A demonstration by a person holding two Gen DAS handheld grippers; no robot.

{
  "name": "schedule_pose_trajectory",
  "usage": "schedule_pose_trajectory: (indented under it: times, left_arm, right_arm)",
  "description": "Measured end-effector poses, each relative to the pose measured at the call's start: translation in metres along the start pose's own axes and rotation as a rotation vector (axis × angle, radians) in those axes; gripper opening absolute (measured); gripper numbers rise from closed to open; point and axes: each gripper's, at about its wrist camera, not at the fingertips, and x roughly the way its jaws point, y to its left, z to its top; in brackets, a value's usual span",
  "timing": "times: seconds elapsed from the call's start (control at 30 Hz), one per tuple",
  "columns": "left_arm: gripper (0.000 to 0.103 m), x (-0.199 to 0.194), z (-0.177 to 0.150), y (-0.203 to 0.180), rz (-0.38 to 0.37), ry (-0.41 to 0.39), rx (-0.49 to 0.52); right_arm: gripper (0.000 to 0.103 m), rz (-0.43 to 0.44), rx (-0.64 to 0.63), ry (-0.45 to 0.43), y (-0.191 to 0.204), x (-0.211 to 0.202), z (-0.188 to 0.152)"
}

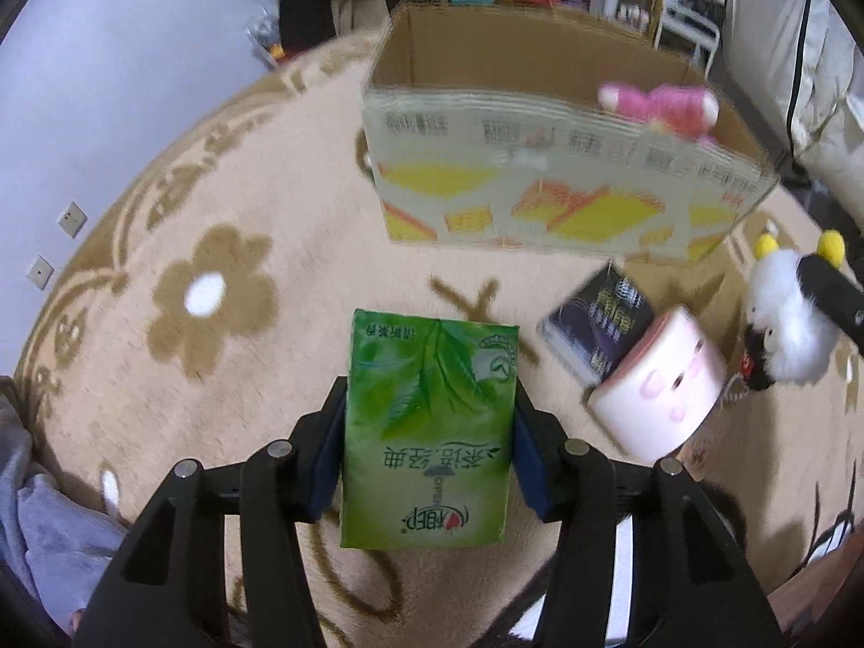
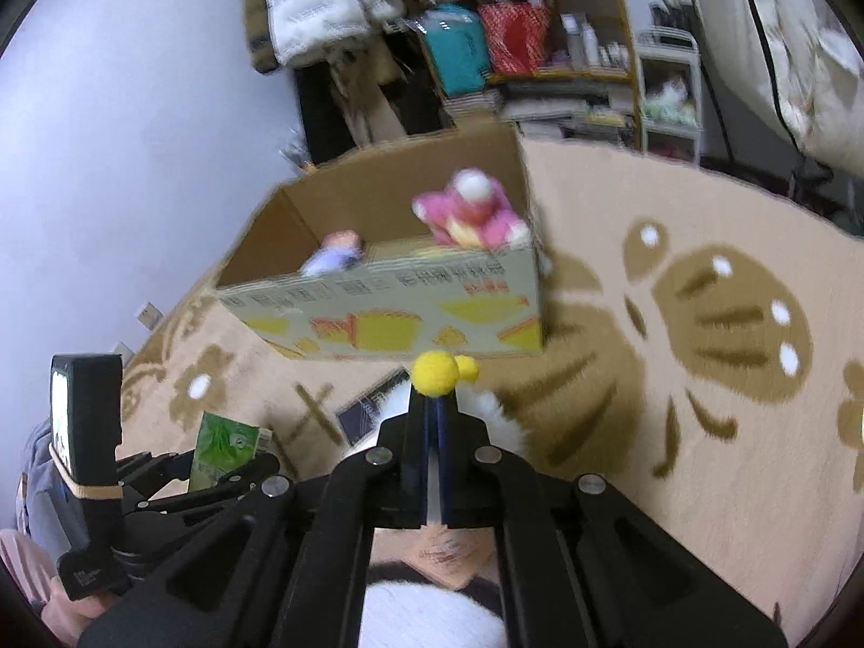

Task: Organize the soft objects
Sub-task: 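Lift the green pack and white chick and carry both over the box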

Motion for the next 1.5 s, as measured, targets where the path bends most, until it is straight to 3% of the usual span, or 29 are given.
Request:
schedule_pose_trajectory:
  times: [0.3, 0.73, 1.07, 1.23, 1.5]
  left_arm:
    - [0.052, -0.047, 0.047, 0.006, -0.007, -0.176, 0.010]
    - [0.052, -0.067, 0.113, 0.007, 0.049, -0.312, 0.056]
    - [0.052, -0.074, 0.150, 0.000, 0.026, -0.369, 0.079]
    - [0.052, -0.065, 0.165, -0.009, 0.061, -0.382, 0.104]
    - [0.052, -0.028, 0.166, -0.004, 0.030, -0.333, 0.083]
  right_arm:
    - [0.003, 0.036, -0.087, -0.134, 0.020, -0.025, 0.017]
    - [0.003, 0.056, -0.182, -0.283, 0.039, -0.055, 0.065]
    - [0.003, 0.057, -0.250, -0.355, 0.056, -0.055, 0.117]
    - [0.003, 0.074, -0.246, -0.369, 0.058, -0.047, 0.140]
    - [0.003, 0.054, -0.277, -0.288, 0.053, -0.011, 0.136]
